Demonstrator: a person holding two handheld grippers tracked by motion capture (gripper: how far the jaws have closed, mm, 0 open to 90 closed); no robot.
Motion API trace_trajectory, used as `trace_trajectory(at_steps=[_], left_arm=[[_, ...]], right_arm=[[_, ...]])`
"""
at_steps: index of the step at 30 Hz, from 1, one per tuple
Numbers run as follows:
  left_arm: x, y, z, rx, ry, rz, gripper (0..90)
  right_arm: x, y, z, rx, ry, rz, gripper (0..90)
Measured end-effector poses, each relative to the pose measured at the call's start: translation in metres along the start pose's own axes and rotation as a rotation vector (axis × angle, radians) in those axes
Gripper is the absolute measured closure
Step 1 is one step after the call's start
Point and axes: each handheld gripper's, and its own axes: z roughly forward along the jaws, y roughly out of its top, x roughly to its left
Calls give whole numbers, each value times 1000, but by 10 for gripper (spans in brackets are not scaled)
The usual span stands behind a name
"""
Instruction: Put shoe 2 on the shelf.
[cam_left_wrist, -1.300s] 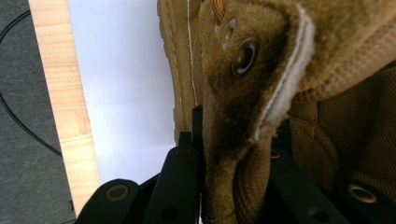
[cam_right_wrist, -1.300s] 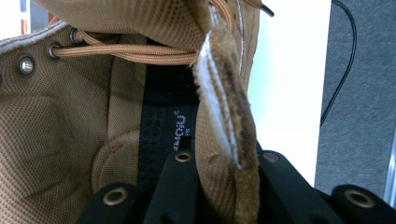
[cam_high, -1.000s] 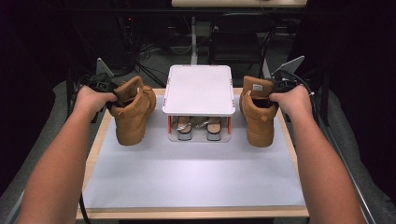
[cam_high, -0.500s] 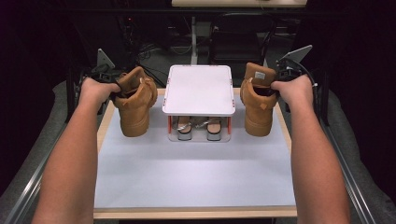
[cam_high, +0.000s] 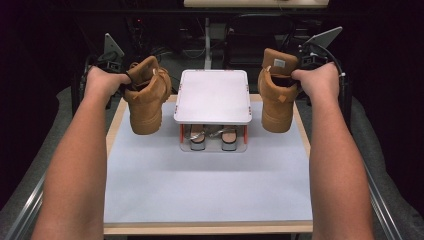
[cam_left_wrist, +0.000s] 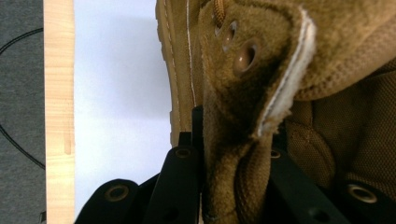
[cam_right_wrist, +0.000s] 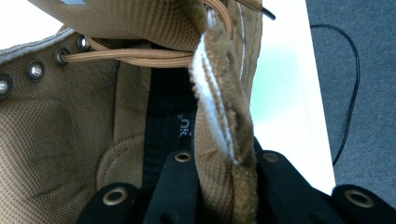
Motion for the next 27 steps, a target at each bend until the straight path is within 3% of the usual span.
trace_trajectory(at_steps=[5, 13, 23, 27], left_arm=[[-6, 4, -9, -16, 10, 0, 840], [-14, 8, -20, -49, -7, -1, 840], [-34, 12, -22, -57, -23, 18, 839], [-48, 13, -20, -65, -20, 25, 838]], right_arm=[[10, 3, -10, -16, -4, -1, 845], [25, 5, -16, -43, 9, -8, 845], [59, 5, -15, -58, 38, -45, 845], [73, 4, -10, -51, 57, -60, 845]])
